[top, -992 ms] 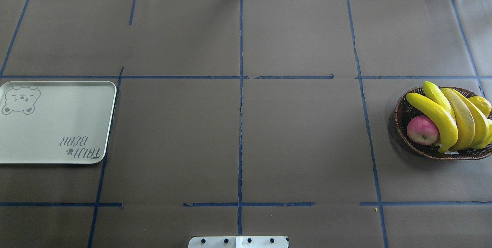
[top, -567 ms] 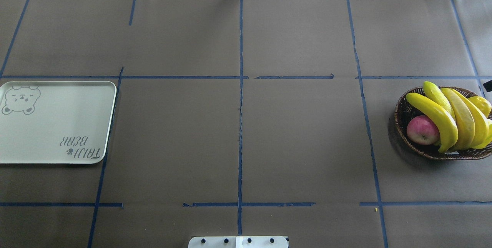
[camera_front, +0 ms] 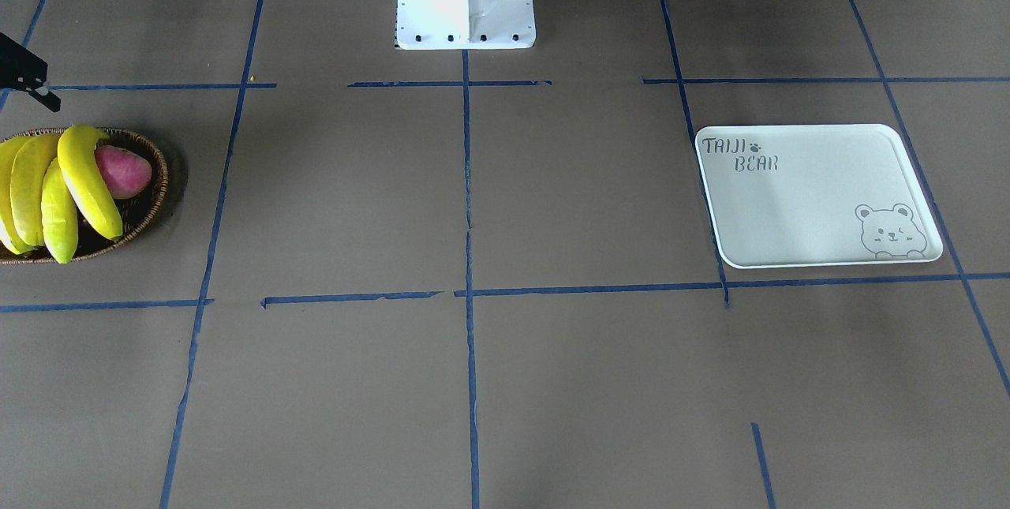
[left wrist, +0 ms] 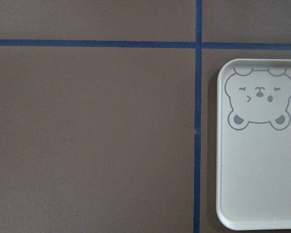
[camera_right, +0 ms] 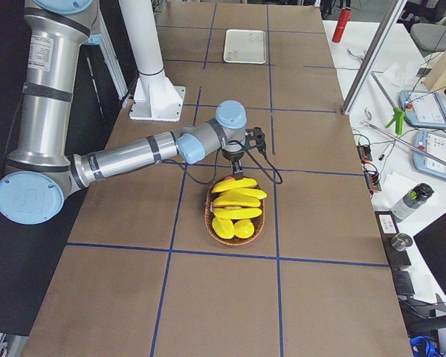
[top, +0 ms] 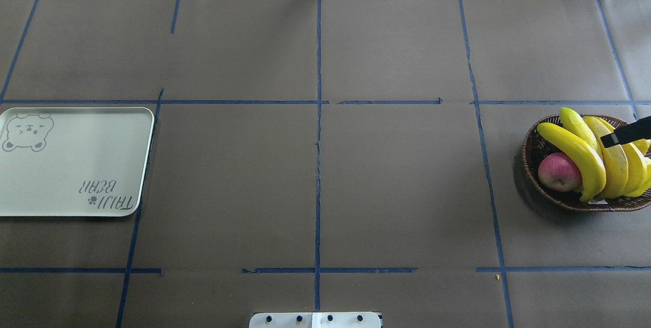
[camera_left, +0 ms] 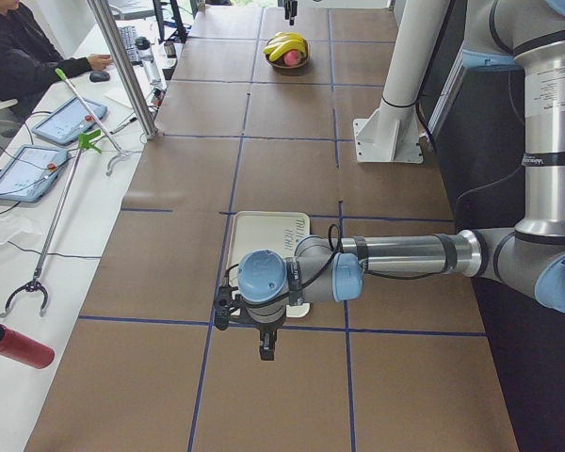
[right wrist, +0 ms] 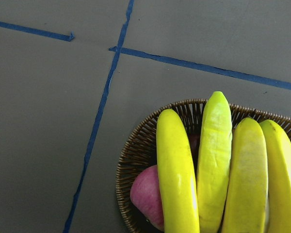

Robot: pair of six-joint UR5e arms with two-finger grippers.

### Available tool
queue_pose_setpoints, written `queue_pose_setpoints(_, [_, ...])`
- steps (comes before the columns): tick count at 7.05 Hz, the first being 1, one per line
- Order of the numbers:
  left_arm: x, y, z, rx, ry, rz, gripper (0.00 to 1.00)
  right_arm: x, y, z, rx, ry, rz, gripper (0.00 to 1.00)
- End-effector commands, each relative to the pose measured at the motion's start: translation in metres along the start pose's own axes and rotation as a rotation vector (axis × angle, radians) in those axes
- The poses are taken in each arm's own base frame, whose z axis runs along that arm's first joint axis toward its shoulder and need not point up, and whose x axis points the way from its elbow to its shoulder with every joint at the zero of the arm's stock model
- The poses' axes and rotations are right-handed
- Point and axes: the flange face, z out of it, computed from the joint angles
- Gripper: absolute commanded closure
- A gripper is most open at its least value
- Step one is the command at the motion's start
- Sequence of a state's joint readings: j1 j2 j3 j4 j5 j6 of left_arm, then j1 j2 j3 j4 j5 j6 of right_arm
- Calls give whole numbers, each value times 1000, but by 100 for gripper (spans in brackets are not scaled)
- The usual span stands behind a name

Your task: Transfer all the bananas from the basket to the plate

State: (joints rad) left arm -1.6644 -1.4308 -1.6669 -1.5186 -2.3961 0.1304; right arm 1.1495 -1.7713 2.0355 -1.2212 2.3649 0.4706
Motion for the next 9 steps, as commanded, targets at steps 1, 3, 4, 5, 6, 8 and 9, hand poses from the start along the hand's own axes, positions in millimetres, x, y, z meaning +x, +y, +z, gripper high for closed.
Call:
queue_pose_setpoints(1, [0, 0, 0, 1, 1, 1, 0, 5, 8, 39, 52, -18, 60, 0])
queue_pose_setpoints(3, [0, 0, 0, 1, 1, 1, 0, 16, 14, 54, 24, -5, 72, 0])
queue_pose_setpoints(4, [0, 0, 0, 0, 2, 0, 0, 15, 16, 64, 10, 3, 65, 1])
queue_pose_setpoints(5, [-1, 1, 1, -1, 2, -2, 0, 12, 18, 69, -1, 2, 58, 5])
queue_pose_setpoints(6, [-1, 1, 1, -1, 2, -2, 0, 13, 20, 72, -8, 8, 62, 10])
queue_pose_setpoints(8, [-1, 1, 1, -2, 5, -4, 0, 14, 23, 75, -19, 9, 61, 13])
queue_pose_setpoints(9, [-1, 1, 2, -3, 7, -4, 0, 14, 23, 75, -16, 15, 60, 16])
